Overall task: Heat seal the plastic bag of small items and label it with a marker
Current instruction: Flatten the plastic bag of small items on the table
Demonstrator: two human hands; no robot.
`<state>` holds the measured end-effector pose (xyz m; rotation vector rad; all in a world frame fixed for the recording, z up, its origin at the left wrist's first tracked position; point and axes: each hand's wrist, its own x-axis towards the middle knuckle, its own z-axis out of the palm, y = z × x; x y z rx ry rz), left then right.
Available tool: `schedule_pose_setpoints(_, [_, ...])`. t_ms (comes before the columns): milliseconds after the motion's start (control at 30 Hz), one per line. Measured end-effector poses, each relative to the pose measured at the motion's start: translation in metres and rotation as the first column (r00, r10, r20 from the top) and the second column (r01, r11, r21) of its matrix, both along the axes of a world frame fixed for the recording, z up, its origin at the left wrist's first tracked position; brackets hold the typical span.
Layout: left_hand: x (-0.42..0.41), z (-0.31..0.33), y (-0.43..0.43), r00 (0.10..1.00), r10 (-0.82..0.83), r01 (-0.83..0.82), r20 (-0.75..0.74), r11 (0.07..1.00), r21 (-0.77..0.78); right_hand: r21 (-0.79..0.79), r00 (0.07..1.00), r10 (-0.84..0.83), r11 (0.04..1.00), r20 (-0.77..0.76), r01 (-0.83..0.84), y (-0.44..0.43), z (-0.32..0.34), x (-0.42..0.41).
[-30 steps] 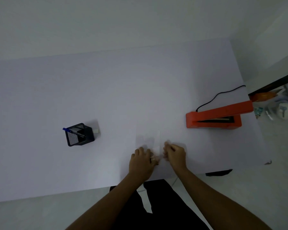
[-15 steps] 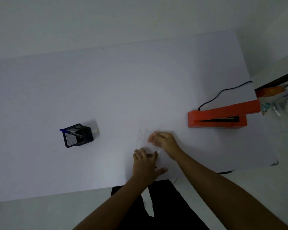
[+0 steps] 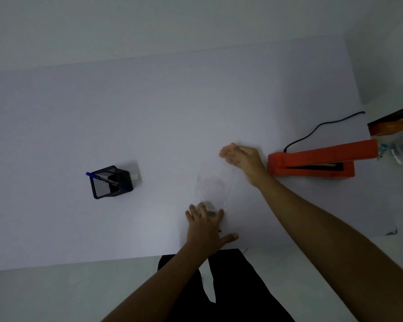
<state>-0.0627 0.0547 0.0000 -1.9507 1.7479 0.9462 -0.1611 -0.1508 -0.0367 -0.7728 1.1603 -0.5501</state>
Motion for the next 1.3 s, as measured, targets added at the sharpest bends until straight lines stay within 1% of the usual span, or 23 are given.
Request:
schedule_pose_setpoints(67, [-0.001,0.000,-0.001,1.000,0.007,-0.007,-0.006,1.000,0.003,0.064,0.988,0.150,0.986,0.037,-0.152,0.030,0.002,0.007])
schedule_pose_setpoints(167, [0.000,0.001,-0.001,1.000,0.001,-0.001,-0.007,1.000,0.011,0.135,0.933,0.347,0.924,0.096,-0.358,0.073,-0.003,0.019])
schedule_pose_setpoints(267, [-0.001,0.003,-0.002,1.000,0.005,-0.005,-0.019,0.999,0.036,0.201,0.899,0.407,0.878,0.162,-0.434,0.092,-0.009,0.028])
schedule_pose_setpoints(333, [-0.001,0.005,-0.003,0.999,0.021,-0.019,-0.026,0.999,0.049,0.210,0.886,0.438,0.862,0.154,-0.462,0.092,-0.013,0.032])
schedule_pose_setpoints(467, [-0.001,0.004,-0.003,1.000,0.016,-0.016,-0.016,0.999,0.049,0.202,0.894,0.435,0.871,0.106,-0.448,0.077,-0.017,0.035])
schedule_pose_setpoints(600, [-0.002,0.003,-0.006,1.000,0.018,-0.018,0.004,0.999,0.051,0.146,0.926,0.372,0.914,0.065,-0.377,0.041,-0.017,0.042])
schedule_pose_setpoints(733, [0.000,0.005,-0.009,0.999,0.033,-0.033,-0.009,0.996,0.080,0.111,0.958,0.283,0.952,0.042,-0.286,0.000,-0.019,0.047])
schedule_pose_setpoints(900, [-0.002,0.008,-0.013,0.999,0.037,-0.036,-0.007,0.994,0.102,0.070,0.988,0.144,0.987,0.058,-0.148,-0.028,-0.015,0.038])
schedule_pose_setpoints(1000, [-0.002,0.007,-0.012,1.000,0.018,-0.017,-0.005,0.995,0.103,0.097,0.991,0.113,0.988,0.076,-0.120,-0.014,-0.007,0.020])
schedule_pose_setpoints(1067, [-0.002,0.007,-0.013,1.000,0.003,-0.002,-0.003,0.994,0.106,0.145,0.988,0.126,0.980,0.083,-0.138,0.011,-0.005,0.006])
schedule_pose_setpoints(1200, [-0.001,0.006,-0.017,1.000,-0.014,0.015,-0.008,0.992,0.122,0.229,0.957,0.277,0.929,0.085,-0.290,0.067,-0.005,-0.023])
schedule_pose_setpoints(1300, [-0.001,0.007,-0.018,1.000,-0.020,0.022,-0.014,0.990,0.140,0.260,0.942,0.323,0.906,0.087,-0.334,0.092,-0.009,-0.032])
